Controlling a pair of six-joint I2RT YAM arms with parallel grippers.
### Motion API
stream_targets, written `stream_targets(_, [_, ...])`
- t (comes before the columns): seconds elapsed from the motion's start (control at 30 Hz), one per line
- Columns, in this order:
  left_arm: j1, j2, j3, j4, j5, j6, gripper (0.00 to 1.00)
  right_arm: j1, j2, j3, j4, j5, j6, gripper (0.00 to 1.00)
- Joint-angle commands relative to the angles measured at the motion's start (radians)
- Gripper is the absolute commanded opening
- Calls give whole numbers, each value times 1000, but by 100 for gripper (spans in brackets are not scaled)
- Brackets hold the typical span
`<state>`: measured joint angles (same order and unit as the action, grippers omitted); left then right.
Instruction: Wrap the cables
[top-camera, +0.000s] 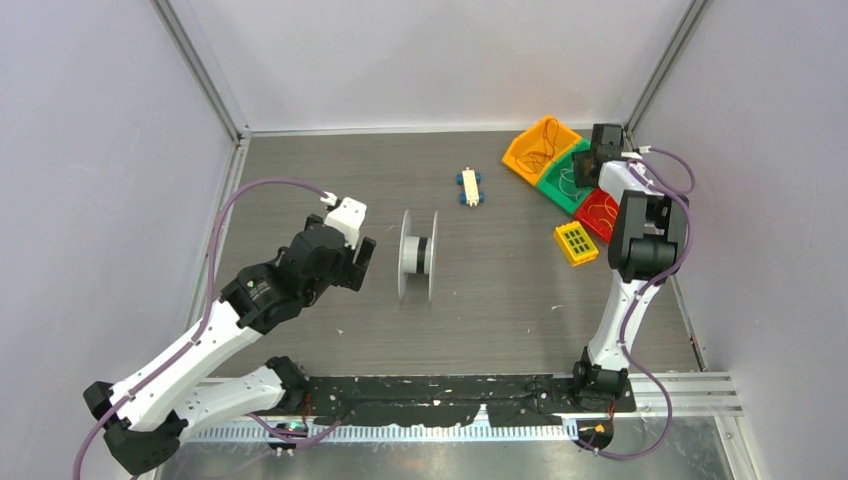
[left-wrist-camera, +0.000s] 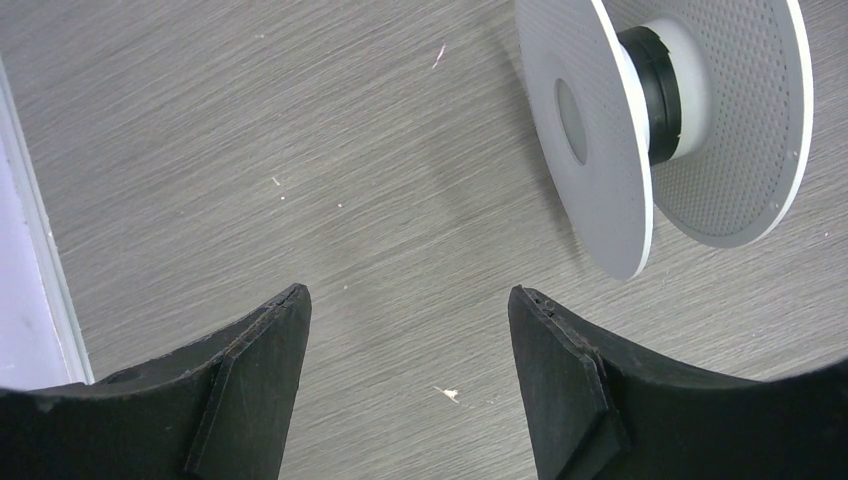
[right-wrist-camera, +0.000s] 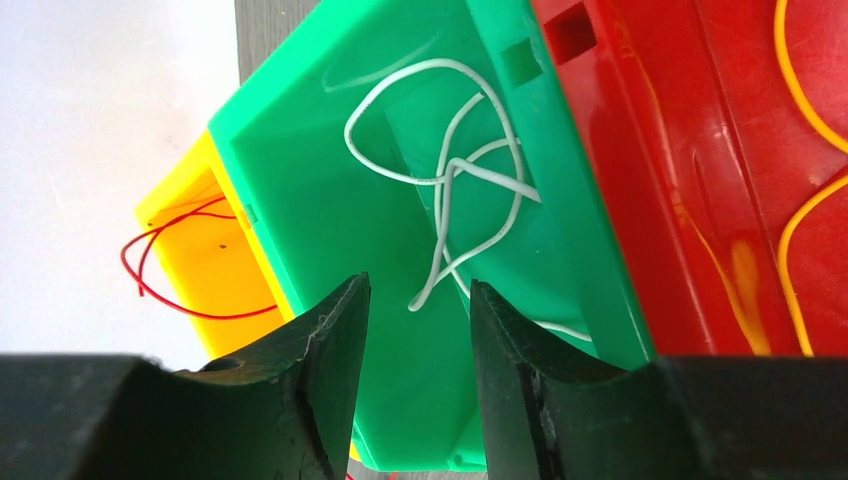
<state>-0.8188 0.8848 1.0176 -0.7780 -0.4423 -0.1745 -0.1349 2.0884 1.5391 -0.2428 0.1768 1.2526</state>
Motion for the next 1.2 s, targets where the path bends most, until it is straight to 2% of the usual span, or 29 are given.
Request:
stream_targets(0.0, [0,-23,-5,45,-27,11,74,-1,-1,43,47,62,36,48])
stream_targets(0.17, [0,-27,-3,49,-35,11,74,1,-1,47,42,90,48,47])
stream_targets(0.37, [0,-35,-6,52,-43,13,74,-6,-11,58,25,187,-82,48])
stream_targets(0.53, [0,-30,-1,56,-26,14,74,-1,-13,67,26,150,-107,48])
stream_targets(0.6, [0,-29,0,54,-24,13,74,15,-4,86,3,149,-83,49])
stream_targets(0.77, [0,-37,-5,54,-32,13,74,58,5,42,90,127,19,50])
stream_targets(1.17, [0,-35,-5,55,-28,15,75,116,61,46,129,147,100,51])
